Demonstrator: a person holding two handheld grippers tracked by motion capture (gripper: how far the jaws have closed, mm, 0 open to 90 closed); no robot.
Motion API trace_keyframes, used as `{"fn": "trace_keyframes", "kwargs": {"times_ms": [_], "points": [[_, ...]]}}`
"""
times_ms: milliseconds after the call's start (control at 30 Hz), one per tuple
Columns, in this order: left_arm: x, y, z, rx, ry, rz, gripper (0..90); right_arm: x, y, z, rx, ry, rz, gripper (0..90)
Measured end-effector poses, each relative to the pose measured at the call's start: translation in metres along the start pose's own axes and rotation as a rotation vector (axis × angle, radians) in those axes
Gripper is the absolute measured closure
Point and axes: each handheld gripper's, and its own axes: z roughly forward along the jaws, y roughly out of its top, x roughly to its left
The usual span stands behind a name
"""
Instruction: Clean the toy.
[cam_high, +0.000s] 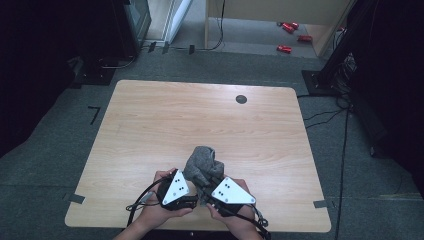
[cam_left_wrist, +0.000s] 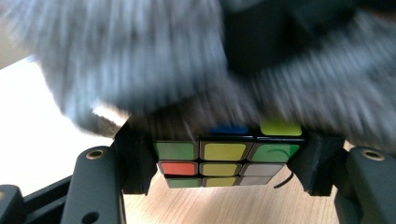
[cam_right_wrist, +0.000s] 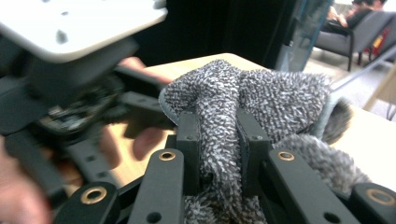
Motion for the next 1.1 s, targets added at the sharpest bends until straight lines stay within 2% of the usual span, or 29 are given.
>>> {"fn": "trace_keyframes", "kwargs": {"times_ms": [100, 167, 233, 267, 333, 400, 467, 500, 567, 600, 667, 700, 767, 800, 867, 933, 1033, 1100], "points": [[0.006, -0.001, -0.003, -0.008, 0.017, -0.014, 34.5, -0.013, 0.001, -0.006, -0.005, -0.061, 0.059, 76.1], [0.009, -0.001, -0.005, -0.008, 0.020, -0.030, 34.5, -0.015, 0.000, -0.007, -0.002, -0.064, 0.068, 76.1], [0.008, -0.001, -0.003, -0.001, 0.017, -0.042, 34.5, -0.006, 0.000, -0.005, 0.002, -0.045, 0.037, 75.9], [0.006, -0.001, -0.002, -0.002, 0.009, -0.042, 34.5, -0.001, 0.000, -0.003, 0.005, -0.020, 0.014, 75.8], [0.001, 0.000, 0.000, 0.002, -0.001, -0.016, 34.5, 0.009, -0.001, 0.001, 0.013, 0.015, -0.024, 75.7], [-0.002, 0.001, 0.001, 0.004, 0.004, 0.006, 34.5, 0.010, 0.000, 0.002, 0.020, 0.015, -0.030, 75.7], [0.001, 0.000, -0.001, 0.005, 0.010, 0.009, 34.5, 0.000, 0.000, 0.000, 0.008, 0.007, 0.015, 75.8], [0.004, 0.000, -0.002, 0.005, 0.017, 0.005, 34.5, -0.006, 0.000, -0.003, 0.005, -0.015, 0.038, 75.8], [0.010, -0.002, -0.005, -0.004, 0.030, -0.020, 34.5, -0.015, 0.000, -0.006, 0.006, -0.044, 0.070, 75.9], [0.012, -0.002, -0.006, -0.005, 0.036, -0.032, 34.5, -0.015, 0.000, -0.006, 0.007, -0.045, 0.071, 75.9], [0.014, -0.002, -0.007, 0.000, 0.050, -0.032, 34.5, -0.008, -0.001, -0.004, 0.004, -0.021, 0.048, 75.7], [0.014, -0.002, -0.007, -0.003, 0.048, -0.044, 34.5, -0.002, -0.001, -0.002, 0.006, -0.001, 0.028, 75.5], [0.011, -0.002, -0.005, 0.001, 0.039, -0.037, 34.5, 0.010, -0.001, 0.003, 0.007, 0.036, -0.006, 75.3], [0.008, -0.002, -0.004, 0.003, 0.036, -0.024, 34.5, 0.013, -0.001, 0.004, 0.009, 0.048, -0.013, 75.4], [0.003, 0.000, -0.002, 0.003, 0.029, 0.000, 34.5, 0.011, -0.001, 0.005, 0.005, 0.066, 0.007, 75.4], [0.002, 0.001, -0.002, 0.008, 0.034, 0.022, 34.5, 0.000, -0.001, 0.002, -0.007, 0.047, 0.048, 75.6], [0.008, -0.001, -0.004, 0.007, 0.044, 0.004, 34.5, -0.014, -0.001, -0.004, -0.009, -0.017, 0.093, 75.9], [0.011, -0.002, -0.006, 0.005, 0.049, -0.018, 34.5, -0.013, -0.002, -0.004, -0.002, -0.017, 0.077, 75.9]]}}
